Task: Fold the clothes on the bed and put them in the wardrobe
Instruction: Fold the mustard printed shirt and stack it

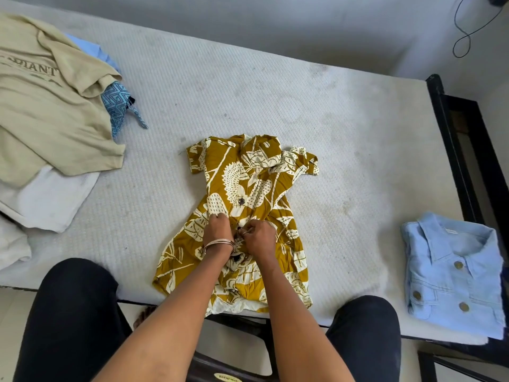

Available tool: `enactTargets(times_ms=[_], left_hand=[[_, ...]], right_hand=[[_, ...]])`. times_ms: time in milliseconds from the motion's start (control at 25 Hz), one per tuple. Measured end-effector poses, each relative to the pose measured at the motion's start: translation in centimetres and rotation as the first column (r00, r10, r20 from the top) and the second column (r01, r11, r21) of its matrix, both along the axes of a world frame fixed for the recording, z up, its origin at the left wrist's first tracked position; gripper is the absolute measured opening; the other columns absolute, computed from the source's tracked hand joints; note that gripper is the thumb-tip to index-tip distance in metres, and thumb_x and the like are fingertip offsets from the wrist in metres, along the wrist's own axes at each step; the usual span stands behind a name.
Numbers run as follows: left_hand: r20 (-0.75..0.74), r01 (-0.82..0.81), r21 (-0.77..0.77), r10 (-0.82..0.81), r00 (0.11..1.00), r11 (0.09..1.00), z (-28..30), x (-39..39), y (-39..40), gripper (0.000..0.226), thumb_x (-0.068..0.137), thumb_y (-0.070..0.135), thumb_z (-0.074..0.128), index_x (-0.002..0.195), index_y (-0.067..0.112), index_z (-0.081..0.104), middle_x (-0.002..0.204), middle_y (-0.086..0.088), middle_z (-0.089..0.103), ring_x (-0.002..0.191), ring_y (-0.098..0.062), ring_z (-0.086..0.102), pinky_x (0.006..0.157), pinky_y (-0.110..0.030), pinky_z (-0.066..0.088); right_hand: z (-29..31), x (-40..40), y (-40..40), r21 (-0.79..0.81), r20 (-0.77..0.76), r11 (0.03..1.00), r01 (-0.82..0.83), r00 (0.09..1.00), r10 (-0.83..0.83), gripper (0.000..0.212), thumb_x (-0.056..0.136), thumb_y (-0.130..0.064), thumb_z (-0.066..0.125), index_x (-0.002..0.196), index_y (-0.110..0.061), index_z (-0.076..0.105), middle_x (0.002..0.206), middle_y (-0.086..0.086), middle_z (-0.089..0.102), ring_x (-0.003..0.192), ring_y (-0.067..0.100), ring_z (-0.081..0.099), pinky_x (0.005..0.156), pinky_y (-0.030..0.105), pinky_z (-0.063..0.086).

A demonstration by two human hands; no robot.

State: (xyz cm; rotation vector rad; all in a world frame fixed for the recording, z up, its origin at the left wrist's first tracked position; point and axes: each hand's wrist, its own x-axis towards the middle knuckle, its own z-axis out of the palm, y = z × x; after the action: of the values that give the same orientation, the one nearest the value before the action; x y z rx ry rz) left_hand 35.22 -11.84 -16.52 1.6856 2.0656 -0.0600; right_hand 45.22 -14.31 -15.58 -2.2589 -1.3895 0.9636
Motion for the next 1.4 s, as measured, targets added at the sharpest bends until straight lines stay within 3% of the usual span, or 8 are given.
enactTargets(times_ms=[120,320,520,760,920,1120,1280,1400], left_hand=[[0.002,0.026,-0.003,-0.026,1.0,1.0,0.3,-0.1,0.1,0.02,0.095,0.019,0.058,0.11,0.006,0.061,0.11,-0.015,0.061,0.1,-0.032,0.063,0.076,-0.037,0.052],[-0.012,0.073,0.029,-0.072,0.997,0.997,1.2,-0.4,-0.2,0.027,0.096,0.027,0.055,0.107,0.003,0.062,0.105,-0.016,0.065,0.096,-0.033,0.064,0.074,-0.038,0.053],[0.28,-0.035,0.089,0.009,0.96,0.995,1.9,-1.3,-0.5,0.017,0.089,0.019,0.062,0.096,0.009,0.073,0.099,-0.013,0.072,0.09,-0.032,0.066,0.073,-0.036,0.053],[0.433,-0.08,0.109,0.025,0.901,0.991,3.6,-1.0,-1.8,0.019,0.088,0.019,0.068,0.104,0.01,0.074,0.108,-0.006,0.072,0.1,-0.025,0.066,0.085,-0.03,0.051],[0.415,-0.073,0.082,0.032,0.909,0.994,4.6,-0.8,-2.7,0.019,0.087,0.018,0.069,0.103,0.012,0.074,0.107,-0.005,0.072,0.1,-0.024,0.066,0.085,-0.028,0.05],[0.358,-0.023,0.093,-0.012,0.934,0.995,5.4,-1.3,-3.5,0.022,0.084,0.02,0.073,0.104,0.014,0.074,0.108,-0.002,0.072,0.101,-0.021,0.066,0.088,-0.028,0.051],[0.353,-0.021,0.084,-0.01,0.935,0.996,5.8,-1.8,-3.5,0.018,0.079,0.019,0.078,0.096,0.014,0.075,0.098,-0.003,0.074,0.093,-0.021,0.069,0.082,-0.028,0.053],[0.357,-0.035,0.098,-0.002,0.934,0.995,6.2,-2.0,-3.4,0.01,0.077,0.019,0.079,0.083,0.015,0.073,0.087,-0.005,0.074,0.084,-0.023,0.068,0.073,-0.028,0.052]], right_hand=[[0.1,0.0,-0.2,0.002,-0.007,1.0,0.017,1.0,-0.017,0.007,0.08,-0.013,0.071,0.082,-0.006,0.072,0.085,0.012,0.071,0.075,0.023,0.057,0.06,0.024,0.029],[0.2,-0.5,-0.6,0.02,-0.021,0.999,0.047,0.999,-0.046,0.011,0.081,-0.016,0.071,0.085,-0.006,0.072,0.087,0.012,0.072,0.083,0.027,0.064,0.063,0.024,0.034],[1.4,-0.3,-0.9,0.039,-0.083,0.999,-0.001,0.997,0.004,0.014,0.084,-0.016,0.07,0.093,-0.006,0.074,0.096,0.013,0.073,0.088,0.028,0.065,0.068,0.027,0.037],[3.1,0.2,-1.7,0.063,-0.118,0.997,0.033,0.993,-0.026,0.011,0.085,-0.014,0.068,0.09,-0.006,0.074,0.09,0.011,0.072,0.072,0.019,0.052,0.063,0.024,0.029],[3.7,0.6,-2.4,0.051,-0.135,0.999,0.014,0.991,-0.007,0.011,0.085,-0.014,0.069,0.09,-0.007,0.076,0.083,0.002,0.064,0.078,0.015,0.052,0.065,0.024,0.03],[4.6,0.1,-3.1,0.06,-0.164,0.998,-0.013,0.986,0.023,0.012,0.082,-0.008,0.067,0.089,-0.006,0.076,0.09,0.012,0.073,0.077,0.018,0.058,0.067,0.025,0.039],[4.5,0.0,-3.0,0.017,-0.249,0.998,-0.054,0.967,0.057,0.013,0.081,-0.01,0.062,0.082,-0.01,0.075,0.081,0.013,0.074,0.077,0.032,0.071,0.077,0.048,0.058],[4.9,0.2,-2.9,-0.007,-0.343,0.999,-0.047,0.938,0.042,0.02,0.09,-0.007,0.056,0.077,-0.005,0.072,0.074,0.015,0.073,0.068,0.028,0.073,0.071,0.048,0.061]])
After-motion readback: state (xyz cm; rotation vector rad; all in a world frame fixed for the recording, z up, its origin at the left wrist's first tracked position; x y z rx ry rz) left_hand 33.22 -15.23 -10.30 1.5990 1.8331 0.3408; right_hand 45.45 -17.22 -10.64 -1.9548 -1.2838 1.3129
